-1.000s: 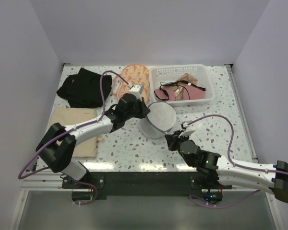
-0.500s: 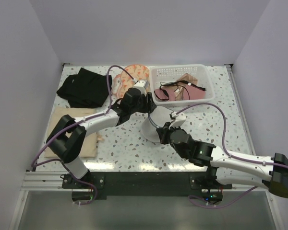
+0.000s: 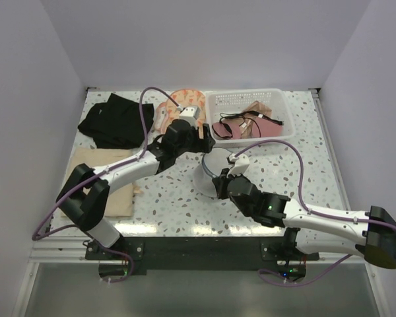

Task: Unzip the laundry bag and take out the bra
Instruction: Unzip the laundry bag at the center of the board.

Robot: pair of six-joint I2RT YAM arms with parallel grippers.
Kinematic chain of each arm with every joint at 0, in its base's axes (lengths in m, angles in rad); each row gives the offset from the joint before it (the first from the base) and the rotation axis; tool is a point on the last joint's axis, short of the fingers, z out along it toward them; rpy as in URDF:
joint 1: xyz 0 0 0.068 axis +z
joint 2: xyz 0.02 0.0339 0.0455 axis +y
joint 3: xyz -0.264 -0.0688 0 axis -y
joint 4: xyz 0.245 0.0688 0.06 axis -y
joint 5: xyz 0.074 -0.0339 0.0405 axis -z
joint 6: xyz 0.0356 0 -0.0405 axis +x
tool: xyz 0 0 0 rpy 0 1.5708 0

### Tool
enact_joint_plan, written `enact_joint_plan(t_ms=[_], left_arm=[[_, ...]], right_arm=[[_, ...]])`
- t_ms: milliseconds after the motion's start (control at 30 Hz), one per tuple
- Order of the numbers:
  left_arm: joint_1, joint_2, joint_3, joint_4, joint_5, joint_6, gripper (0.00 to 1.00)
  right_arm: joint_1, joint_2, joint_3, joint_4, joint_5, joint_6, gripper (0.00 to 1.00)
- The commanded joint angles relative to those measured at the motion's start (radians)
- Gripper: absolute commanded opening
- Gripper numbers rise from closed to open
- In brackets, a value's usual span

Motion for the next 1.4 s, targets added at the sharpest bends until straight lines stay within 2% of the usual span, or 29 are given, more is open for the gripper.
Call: enact_joint_plan(t_ms=[0, 400, 1267, 1367], left_arm=[[0.007, -0.067, -0.014, 0.002, -0.027, 0.009, 0.85], [0.007, -0.15, -0.139, -0.037, -0.047, -0.016, 0.86], [-0.001, -0.246, -0.307, 0.068, 0.129, -0.169, 0.87], [-0.002, -0.248, -0.307, 0.08, 0.134, -0.177, 0.84]], right_arm=[[0.002, -0.013, 0.006, 0.034, 0.01, 0.001, 0.0], [0.002, 0.014, -0.006, 0.07, 0.008, -0.001, 0.0], [0.001, 0.197, 0.005, 0.281, -0.046, -0.084, 0.0], [0.002, 0.2, 0.005, 0.289, -0.052, -0.084, 0.0]])
